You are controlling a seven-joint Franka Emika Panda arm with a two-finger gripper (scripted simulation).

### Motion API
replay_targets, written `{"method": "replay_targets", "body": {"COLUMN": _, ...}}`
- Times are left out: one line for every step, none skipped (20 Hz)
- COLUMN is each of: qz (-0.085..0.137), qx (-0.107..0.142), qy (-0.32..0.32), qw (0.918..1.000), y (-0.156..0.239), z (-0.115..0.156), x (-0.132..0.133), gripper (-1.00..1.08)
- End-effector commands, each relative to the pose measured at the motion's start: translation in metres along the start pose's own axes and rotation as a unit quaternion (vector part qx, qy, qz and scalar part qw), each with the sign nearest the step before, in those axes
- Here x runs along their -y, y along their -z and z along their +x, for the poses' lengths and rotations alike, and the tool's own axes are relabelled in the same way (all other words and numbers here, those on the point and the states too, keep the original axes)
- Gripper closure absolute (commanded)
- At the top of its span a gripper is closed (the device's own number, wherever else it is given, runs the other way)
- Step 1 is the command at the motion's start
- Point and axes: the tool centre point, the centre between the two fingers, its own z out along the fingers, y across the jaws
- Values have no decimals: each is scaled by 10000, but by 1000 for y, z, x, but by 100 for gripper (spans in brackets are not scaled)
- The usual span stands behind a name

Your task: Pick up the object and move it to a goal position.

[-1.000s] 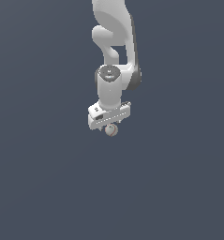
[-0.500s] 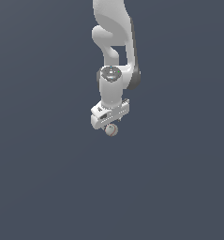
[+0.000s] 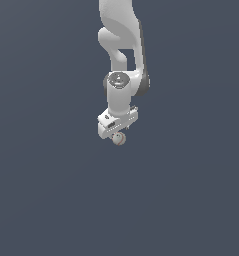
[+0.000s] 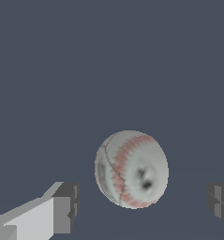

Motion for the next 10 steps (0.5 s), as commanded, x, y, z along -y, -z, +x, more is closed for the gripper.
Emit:
{"method": "replay_targets", "body": {"qz": 3, "qx": 3, "qy": 5, "qw": 10000, "y": -7, "z": 0, "x": 1, "gripper": -92}}
{"method": "replay_targets", "body": {"qz": 3, "qx": 3, "qy": 7, "qw": 10000, "y": -12, "z": -1, "x": 1, "gripper": -92}}
{"method": "replay_targets", "body": {"qz": 3, "qx": 2, "qy": 10, "qw": 10000, "y": -16, "z": -1, "x": 1, "gripper": -92}}
{"method": "replay_targets", "body": {"qz": 4, "qx": 2, "qy": 13, "qw": 10000, "y": -22, "z": -1, "x": 1, "gripper": -92}}
{"method": "replay_targets", "body": {"qz": 4, "qx": 2, "qy": 15, "qw": 10000, "y": -27, "z": -1, "x": 1, "gripper": -92}}
{"method": "replay_targets", "body": {"qz": 4, "qx": 2, "qy": 18, "qw": 10000, "y": -32, "z": -1, "x": 1, "gripper": -92}}
{"method": "replay_targets", "body": {"qz": 4, "qx": 1, "qy": 20, "qw": 10000, "y": -35, "z": -1, "x": 1, "gripper": -92}}
{"method": "replay_targets", "body": {"qz": 4, "qx": 1, "qy": 20, "qw": 10000, "y": -39, "z": -1, "x": 1, "gripper": -92}}
{"method": "replay_targets", "body": {"qz": 3, "qx": 2, "qy": 23, "qw": 10000, "y": -41, "z": -1, "x": 1, "gripper": -92}}
{"method": "replay_targets", "body": {"qz": 3, "qx": 2, "qy": 23, "qw": 10000, "y": -43, "z": -1, "x": 1, "gripper": -92}}
